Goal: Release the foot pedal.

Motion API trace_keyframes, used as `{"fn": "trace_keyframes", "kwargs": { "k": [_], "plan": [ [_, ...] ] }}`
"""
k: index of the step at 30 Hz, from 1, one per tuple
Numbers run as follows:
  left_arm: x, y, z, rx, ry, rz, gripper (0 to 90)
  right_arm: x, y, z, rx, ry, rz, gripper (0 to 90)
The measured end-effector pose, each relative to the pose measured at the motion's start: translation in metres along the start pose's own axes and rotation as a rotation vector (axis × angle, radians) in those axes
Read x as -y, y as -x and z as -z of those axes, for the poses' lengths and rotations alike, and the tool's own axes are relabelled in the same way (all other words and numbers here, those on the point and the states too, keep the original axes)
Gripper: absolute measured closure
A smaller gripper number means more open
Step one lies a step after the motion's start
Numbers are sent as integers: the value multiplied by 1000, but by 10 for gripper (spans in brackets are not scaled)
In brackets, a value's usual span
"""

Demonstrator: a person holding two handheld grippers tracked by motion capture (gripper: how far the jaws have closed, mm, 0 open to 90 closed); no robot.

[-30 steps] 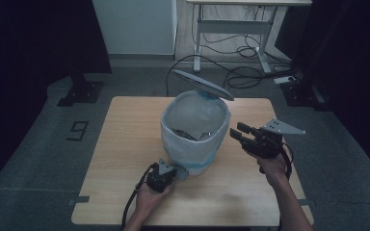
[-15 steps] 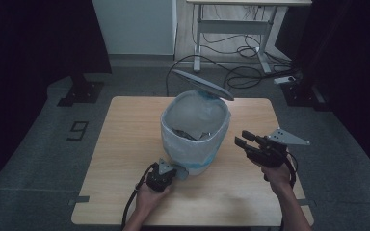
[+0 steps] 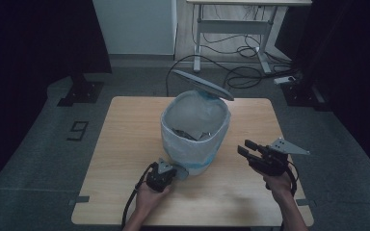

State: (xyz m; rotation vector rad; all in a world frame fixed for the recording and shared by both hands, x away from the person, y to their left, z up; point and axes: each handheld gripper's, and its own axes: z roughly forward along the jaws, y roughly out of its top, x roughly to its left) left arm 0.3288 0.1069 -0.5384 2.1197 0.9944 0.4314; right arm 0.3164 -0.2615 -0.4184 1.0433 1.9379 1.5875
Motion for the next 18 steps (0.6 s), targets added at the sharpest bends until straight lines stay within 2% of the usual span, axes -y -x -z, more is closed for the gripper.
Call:
{"fn": "trace_keyframes", "kwargs": {
  "k": [15, 18],
  "plan": [
    [0, -1, 0, 7, 1, 8, 900, 43, 11, -1, 22, -31, -44, 562],
    [0, -1, 0, 11, 1, 11, 900, 50, 13, -4, 29, -55, -45, 562]
  ]
}}
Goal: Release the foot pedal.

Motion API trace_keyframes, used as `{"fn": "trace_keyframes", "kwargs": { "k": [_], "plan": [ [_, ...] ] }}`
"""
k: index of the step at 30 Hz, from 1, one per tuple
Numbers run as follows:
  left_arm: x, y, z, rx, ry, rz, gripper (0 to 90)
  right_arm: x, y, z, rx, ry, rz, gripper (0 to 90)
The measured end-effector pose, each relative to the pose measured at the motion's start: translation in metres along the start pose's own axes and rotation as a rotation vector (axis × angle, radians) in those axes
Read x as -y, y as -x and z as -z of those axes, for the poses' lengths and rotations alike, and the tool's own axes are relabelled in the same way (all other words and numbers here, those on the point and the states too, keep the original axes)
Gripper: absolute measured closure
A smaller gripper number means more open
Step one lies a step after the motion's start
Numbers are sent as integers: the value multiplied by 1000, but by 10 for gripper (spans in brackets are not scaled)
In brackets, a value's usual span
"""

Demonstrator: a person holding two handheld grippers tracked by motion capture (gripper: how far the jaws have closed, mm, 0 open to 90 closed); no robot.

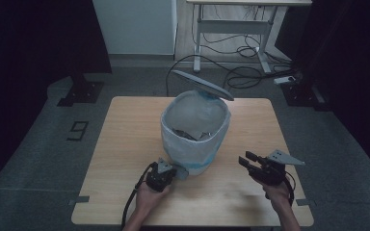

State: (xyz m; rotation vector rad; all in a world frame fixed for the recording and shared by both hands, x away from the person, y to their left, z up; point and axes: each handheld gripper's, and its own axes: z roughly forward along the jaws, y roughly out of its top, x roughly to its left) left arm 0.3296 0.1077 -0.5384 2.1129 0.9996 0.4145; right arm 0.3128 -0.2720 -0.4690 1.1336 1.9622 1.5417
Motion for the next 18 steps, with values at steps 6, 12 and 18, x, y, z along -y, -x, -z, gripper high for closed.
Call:
{"fn": "trace_keyframes", "kwargs": {
  "k": [6, 12, 18],
  "plan": [
    [-1, 1, 0, -8, -3, -9, 900, 6, 3, -2, 16, -18, 2, 562],
    [-2, -4, 3, -4, 10, 39, 752, 13, 6, -4, 22, -30, -6, 562],
    [-6, -1, 12, -13, 33, 42, 535, 14, 7, -5, 19, -32, -6, 562]
  ]
}}
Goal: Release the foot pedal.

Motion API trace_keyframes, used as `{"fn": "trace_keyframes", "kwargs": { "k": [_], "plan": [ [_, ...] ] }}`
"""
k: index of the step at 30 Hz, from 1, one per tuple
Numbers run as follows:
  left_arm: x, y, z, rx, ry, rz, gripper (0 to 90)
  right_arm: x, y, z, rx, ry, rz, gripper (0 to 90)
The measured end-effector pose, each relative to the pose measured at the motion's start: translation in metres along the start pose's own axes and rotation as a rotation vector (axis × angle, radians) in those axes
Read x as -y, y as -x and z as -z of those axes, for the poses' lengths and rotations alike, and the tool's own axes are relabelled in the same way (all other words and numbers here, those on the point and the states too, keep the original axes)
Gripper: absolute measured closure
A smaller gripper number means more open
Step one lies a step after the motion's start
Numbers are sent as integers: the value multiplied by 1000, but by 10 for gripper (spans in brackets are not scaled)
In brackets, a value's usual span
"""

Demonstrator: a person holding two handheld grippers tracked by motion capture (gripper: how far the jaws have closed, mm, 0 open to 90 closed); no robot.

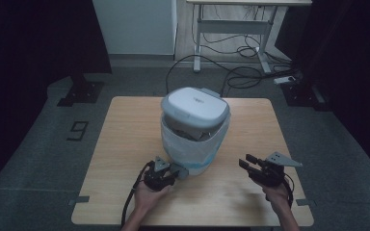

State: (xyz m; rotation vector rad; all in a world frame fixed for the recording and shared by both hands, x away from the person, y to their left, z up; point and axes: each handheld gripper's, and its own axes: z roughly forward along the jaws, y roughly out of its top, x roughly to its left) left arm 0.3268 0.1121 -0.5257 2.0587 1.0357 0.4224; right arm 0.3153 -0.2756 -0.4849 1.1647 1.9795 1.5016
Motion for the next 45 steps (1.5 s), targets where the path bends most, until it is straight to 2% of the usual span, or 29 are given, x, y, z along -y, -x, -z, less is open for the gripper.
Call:
{"fn": "trace_keyframes", "kwargs": {
  "k": [2, 5, 9, 15, 27, 36, 45],
  "plan": [
    [-1, -1, 3, 10, 0, 11, 490, 0, 0, 0, 0, -2, -3, 562],
    [-1, -1, 7, 3, -8, 4, 453, 1, 0, 1, -2, -2, -4, 562],
    [-2, -3, 13, -2, 7, -9, 390, 1, 0, 2, -3, 2, -5, 562],
    [-1, -8, 21, 15, 26, -1, 347, 0, -1, 1, -8, -1, -1, 562],
    [4, -22, 35, 23, 47, 30, 344, 2, 1, 3, -4, -14, 5, 561],
    [11, -25, 41, 35, 49, 51, 345, 10, 5, 5, 12, -41, 5, 560],
    [11, -29, 43, 27, 52, 57, 350, 20, 12, 6, 34, -76, -4, 554]
  ]
}}
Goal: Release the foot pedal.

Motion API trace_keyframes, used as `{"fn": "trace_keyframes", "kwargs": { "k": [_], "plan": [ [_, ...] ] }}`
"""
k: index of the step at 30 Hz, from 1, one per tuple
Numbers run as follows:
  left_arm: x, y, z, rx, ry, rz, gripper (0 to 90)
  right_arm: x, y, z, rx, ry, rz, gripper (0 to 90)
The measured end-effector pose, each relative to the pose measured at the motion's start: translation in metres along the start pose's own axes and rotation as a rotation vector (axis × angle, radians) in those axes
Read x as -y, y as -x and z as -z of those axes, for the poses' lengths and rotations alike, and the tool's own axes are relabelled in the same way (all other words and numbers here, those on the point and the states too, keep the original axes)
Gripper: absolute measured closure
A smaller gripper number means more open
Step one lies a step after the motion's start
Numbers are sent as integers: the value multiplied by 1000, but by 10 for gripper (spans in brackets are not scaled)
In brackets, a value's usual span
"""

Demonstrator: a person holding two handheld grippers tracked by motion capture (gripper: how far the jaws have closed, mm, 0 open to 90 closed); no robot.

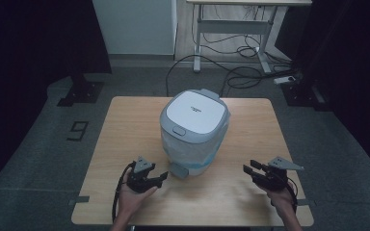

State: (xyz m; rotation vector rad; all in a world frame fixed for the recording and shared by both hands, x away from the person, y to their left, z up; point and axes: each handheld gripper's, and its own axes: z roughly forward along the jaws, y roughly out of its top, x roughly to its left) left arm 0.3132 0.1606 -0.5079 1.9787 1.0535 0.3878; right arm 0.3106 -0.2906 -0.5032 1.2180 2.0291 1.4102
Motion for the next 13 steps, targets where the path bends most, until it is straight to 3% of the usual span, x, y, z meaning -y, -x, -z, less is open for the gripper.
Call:
{"fn": "trace_keyframes", "kwargs": {
  "k": [13],
  "plan": [
    [2, -9, 2, -15, -3, 21, 349, 5, 7, -1, 15, -18, -19, 541]
  ]
}}
